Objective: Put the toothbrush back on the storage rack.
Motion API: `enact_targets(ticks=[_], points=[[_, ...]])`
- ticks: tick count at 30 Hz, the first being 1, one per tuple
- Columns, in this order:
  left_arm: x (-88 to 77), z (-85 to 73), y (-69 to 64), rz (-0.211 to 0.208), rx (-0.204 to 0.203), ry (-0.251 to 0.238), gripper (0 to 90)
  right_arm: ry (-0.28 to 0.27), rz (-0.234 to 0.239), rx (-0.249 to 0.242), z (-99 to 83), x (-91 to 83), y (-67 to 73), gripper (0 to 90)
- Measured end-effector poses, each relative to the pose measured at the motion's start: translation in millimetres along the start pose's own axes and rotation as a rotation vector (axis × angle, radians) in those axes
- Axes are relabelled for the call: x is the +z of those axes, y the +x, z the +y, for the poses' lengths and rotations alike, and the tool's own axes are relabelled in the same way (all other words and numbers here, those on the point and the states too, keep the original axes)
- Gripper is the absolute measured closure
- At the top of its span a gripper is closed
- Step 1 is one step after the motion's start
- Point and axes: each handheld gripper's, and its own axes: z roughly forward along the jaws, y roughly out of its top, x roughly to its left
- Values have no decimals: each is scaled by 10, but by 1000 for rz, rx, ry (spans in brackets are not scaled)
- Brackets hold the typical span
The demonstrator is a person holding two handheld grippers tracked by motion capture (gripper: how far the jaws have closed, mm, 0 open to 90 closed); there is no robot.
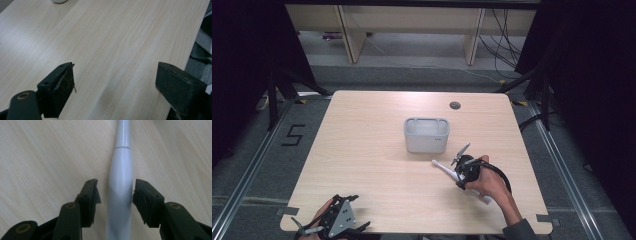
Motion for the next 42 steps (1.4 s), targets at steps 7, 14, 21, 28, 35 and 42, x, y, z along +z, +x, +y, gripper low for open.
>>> enact_targets(ticks=[7,14,21,28,35,42], points=[[5,-2,2,-3,-2,0,150,21,7,7,14,34,3,566],[5,-3,3,-4,-1,-2,150,55,16,4,32,76,-34,605],[-1,-1,2,0,-1,1,150,111,23,-2,57,95,-44,635],[7,-4,2,-3,-5,-3,150,137,43,-8,92,106,-52,654],[6,-6,4,-2,-3,3,150,166,64,-26,145,123,-90,663],[15,-7,-4,12,-5,-1,149,186,82,-66,195,145,-120,665]])
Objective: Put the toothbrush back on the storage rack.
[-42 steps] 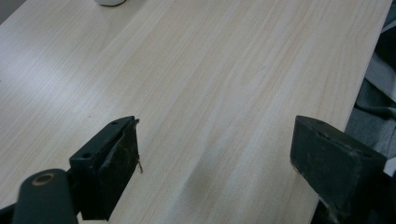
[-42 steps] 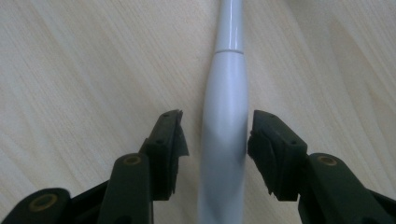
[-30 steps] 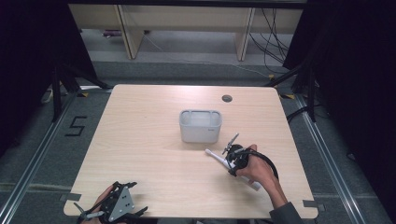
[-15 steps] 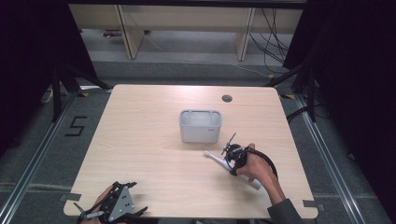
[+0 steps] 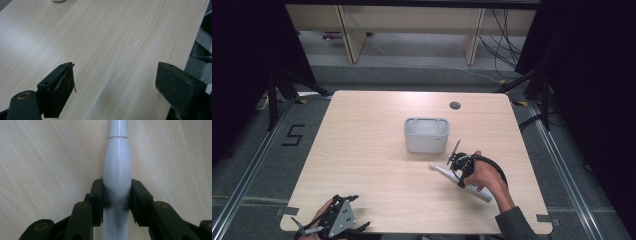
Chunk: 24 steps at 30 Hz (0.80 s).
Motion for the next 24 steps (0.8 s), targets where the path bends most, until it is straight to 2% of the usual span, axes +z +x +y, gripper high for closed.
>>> enact_targets(ticks=[1,2,3,6,7,13,15,16,17,18,21,24], points=[[-2,0,1,-2,0,0,150,-7,-5,-6,5,1,-7,666],[-9,1,7,-14,2,3,150,-4,-10,24,7,2,8,666],[-13,2,11,-14,4,5,150,0,-9,24,10,0,11,666],[-6,4,9,8,3,-2,150,-3,-8,22,7,2,7,667],[-7,2,-2,-4,-12,-15,150,-2,1,45,-2,-7,18,668],[-17,1,8,5,2,-3,149,-26,2,34,-23,-25,15,669],[-26,7,17,-10,5,4,150,-38,-1,42,-36,-60,13,669],[-25,7,17,-9,5,4,150,-45,-5,52,-46,-78,20,669],[-23,5,15,-9,2,3,150,-60,-8,34,-59,-90,11,669],[-16,0,5,7,-1,-5,150,-63,-6,57,-70,-119,27,670],[-23,3,14,-6,1,3,149,-117,-18,30,-117,-175,16,670],[-18,2,9,6,2,-3,150,-145,-36,31,-144,-205,9,670]])
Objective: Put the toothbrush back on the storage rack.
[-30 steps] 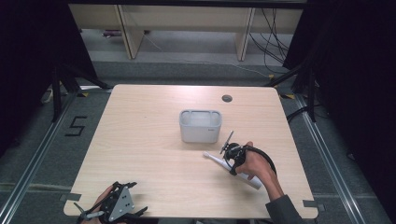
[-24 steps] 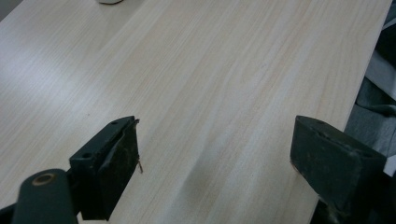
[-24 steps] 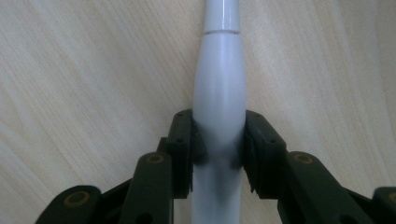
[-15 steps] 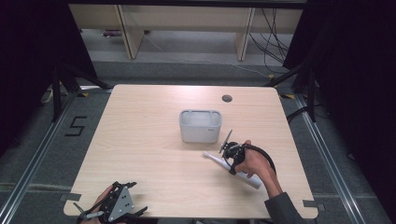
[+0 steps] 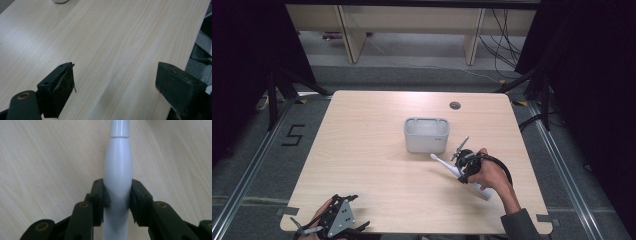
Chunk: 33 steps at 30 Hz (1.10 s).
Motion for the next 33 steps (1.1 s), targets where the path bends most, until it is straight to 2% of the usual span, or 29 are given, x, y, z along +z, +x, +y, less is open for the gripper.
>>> enact_targets(ticks=[1,2,3,4,5,6,9,13,15,17,18,20,21,23,24,25,26,27,28,29,30,31,32,33], points=[[0,0,0,0,0,0,150,-11,2,-5,-5,-7,-6,670],[-6,0,7,-18,-1,0,150,-16,3,10,-10,-23,6,671],[-6,0,7,-18,-1,0,150,-16,3,10,-10,-23,6,671],[-5,-3,6,-17,-8,-6,150,-45,-2,0,-16,-50,-6,671],[-5,-4,6,-17,-8,-4,149,-45,-3,15,-18,-66,4,671],[-6,-4,6,-18,-7,-4,149,-62,-9,-1,-22,-81,-9,671],[-12,0,6,-16,-7,-2,150,-103,-14,24,-47,-143,-14,671],[-6,-3,8,-18,-5,0,149,-169,-46,25,-95,-234,-61,671],[-5,-2,8,-16,-5,1,150,-224,-35,38,-108,-268,-71,671],[-6,-4,6,-18,-6,-3,150,-261,-47,62,-123,-314,-74,671],[-5,-4,7,-18,-7,-1,150,-288,-46,50,-131,-331,-95,671],[-5,-4,8,-16,-6,2,149,-318,-31,100,-146,-373,-81,671],[-5,-3,8,-17,-6,1,149,-334,-44,83,-148,-391,-101,671],[-5,-3,8,-17,-5,1,150,-350,-38,93,-151,-400,-104,671],[-5,-4,6,-17,-7,-3,150,-382,-36,143,-163,-430,-98,671],[-5,-4,6,-17,-7,-3,150,-408,-52,111,-161,-426,-124,671],[-7,-5,6,-16,-9,-4,149,-432,-56,137,-173,-435,-123,670],[-3,-4,4,-14,-16,-7,150,-435,-47,128,-176,-450,-137,671],[-3,-4,5,-12,-14,-5,149,-473,-57,99,-177,-459,-158,671],[-3,-4,5,-12,-14,-5,150,-503,-48,118,-177,-455,-151,671],[-3,-5,2,-14,-16,-11,150,-503,-48,118,-177,-455,-151,671],[-5,-4,2,-15,-13,-9,150,-538,-49,126,-180,-481,-146,671],[-3,-4,1,-15,-16,-11,150,-530,-37,118,-183,-504,-155,671],[-3,-4,1,-15,-16,-11,150,-548,-36,132,-177,-509,-145,670]])
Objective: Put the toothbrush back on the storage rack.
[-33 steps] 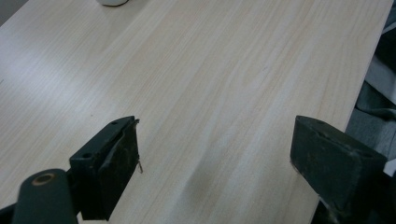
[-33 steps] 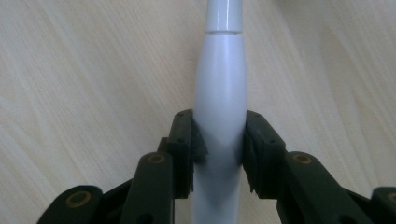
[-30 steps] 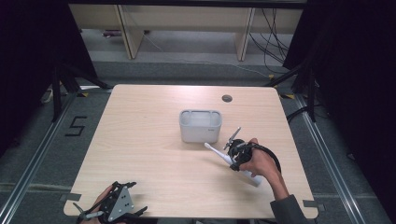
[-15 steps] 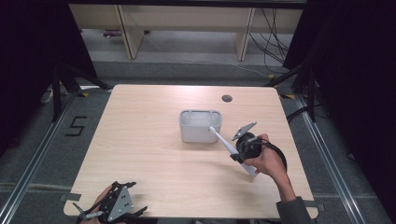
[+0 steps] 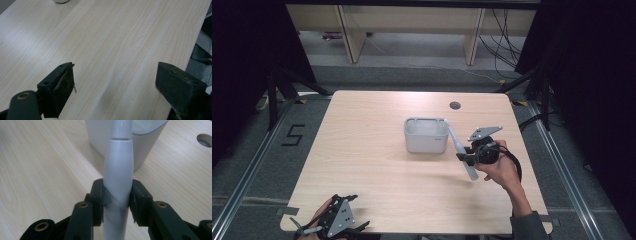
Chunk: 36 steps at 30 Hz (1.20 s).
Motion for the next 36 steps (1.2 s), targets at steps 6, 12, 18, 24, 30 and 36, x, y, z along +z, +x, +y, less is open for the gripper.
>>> enact_targets(ticks=[6,12,18,24,30,36], points=[[-4,3,2,0,6,4,150,-79,15,13,32,-3,-34,670],[-2,2,4,0,8,12,149,-146,24,31,89,21,-14,670],[-2,5,5,1,13,16,149,-203,51,48,171,53,27,670],[6,-1,-1,18,9,8,150,-245,44,37,241,99,40,670],[1,2,7,22,24,21,149,-280,43,47,324,145,83,670],[-3,-4,8,1,13,15,149,-338,36,26,436,199,106,670]])
